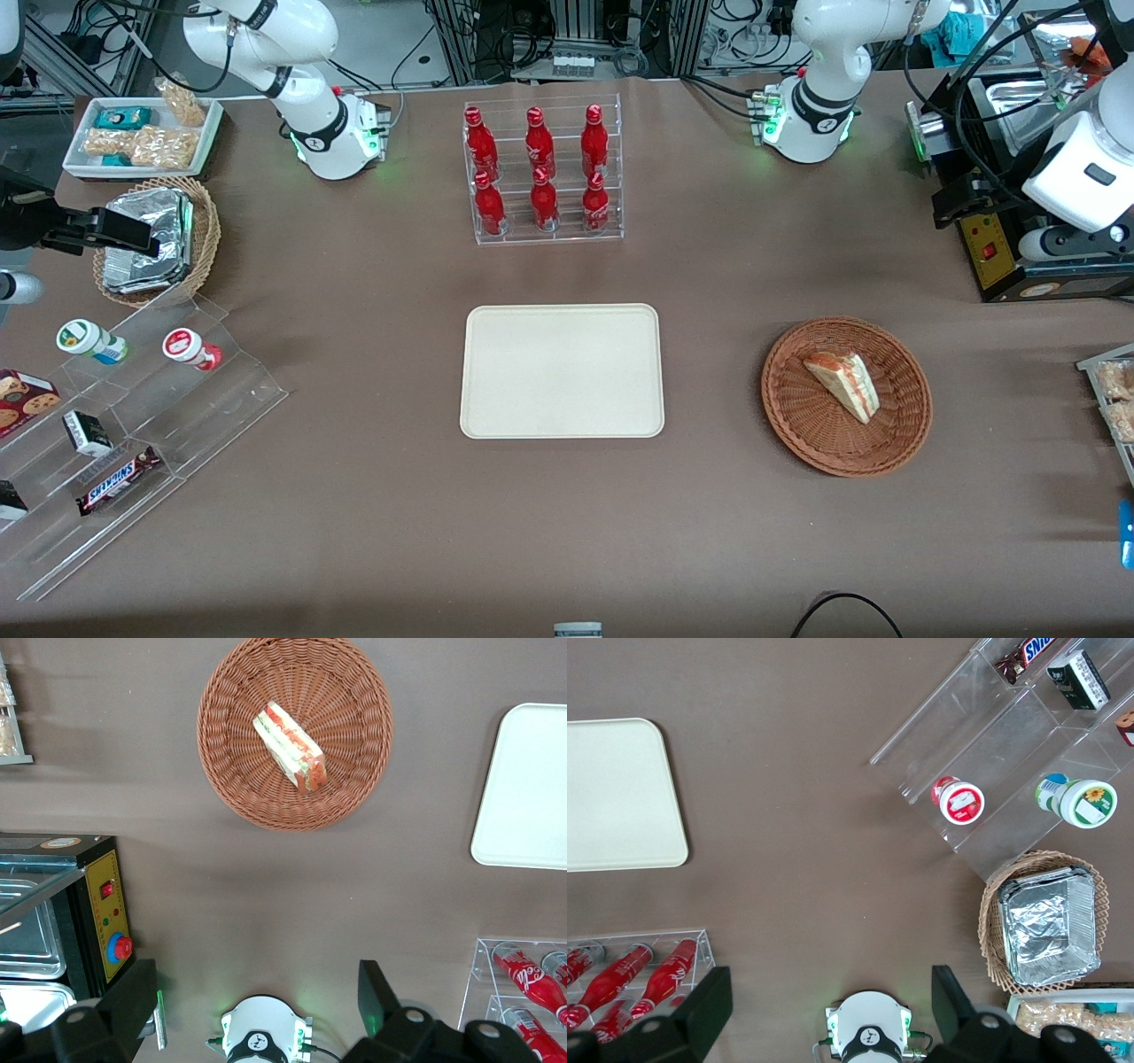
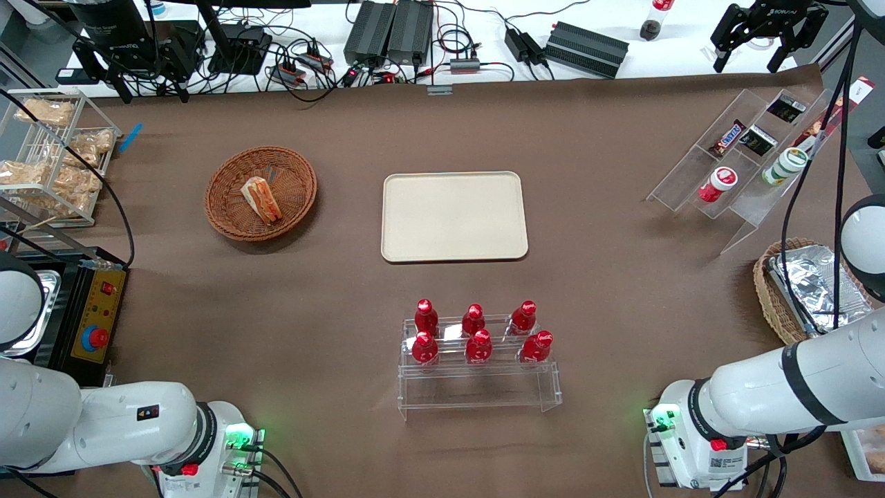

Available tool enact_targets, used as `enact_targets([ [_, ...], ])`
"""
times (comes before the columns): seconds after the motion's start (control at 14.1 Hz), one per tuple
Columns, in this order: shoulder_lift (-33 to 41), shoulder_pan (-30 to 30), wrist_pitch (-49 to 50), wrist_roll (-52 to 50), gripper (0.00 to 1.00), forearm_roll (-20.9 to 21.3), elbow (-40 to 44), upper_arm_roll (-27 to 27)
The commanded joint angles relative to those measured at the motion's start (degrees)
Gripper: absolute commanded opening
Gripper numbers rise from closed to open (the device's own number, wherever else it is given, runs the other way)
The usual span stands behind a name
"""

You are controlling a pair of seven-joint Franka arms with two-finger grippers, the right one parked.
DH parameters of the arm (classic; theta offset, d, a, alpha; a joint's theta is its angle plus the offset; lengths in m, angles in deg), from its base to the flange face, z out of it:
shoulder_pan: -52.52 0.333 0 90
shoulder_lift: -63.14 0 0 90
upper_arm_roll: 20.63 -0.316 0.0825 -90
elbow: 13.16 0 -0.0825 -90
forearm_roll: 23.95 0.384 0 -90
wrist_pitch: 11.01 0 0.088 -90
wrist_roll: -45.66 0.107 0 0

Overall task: Place sandwich from basket to tray
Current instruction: 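Move the left gripper over the sandwich in the wicker basket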

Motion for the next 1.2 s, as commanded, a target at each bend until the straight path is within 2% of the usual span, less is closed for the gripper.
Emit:
enact_targets([
  [0.0,0.35,0.07,-0.72,-0.03,1.0,-0.67,-0.37,-0.14],
  [0.35,-2.37,0.68,-1.5,-0.21,1.0,-0.67,-1.07,-0.32],
  [0.64,-10.27,0.77,-6.15,-2.05,1.0,-1.55,-3.88,-0.49],
  [0.71,-11.24,0.77,-9.3,-2.23,1.0,-1.55,-5.98,-0.49],
  [0.99,-9.14,0.77,-31.0,-2.84,1.0,-1.82,-23.63,-0.58],
  [1.13,-9.58,0.77,-38.21,-7.99,1.0,-2.87,-27.77,-0.58],
])
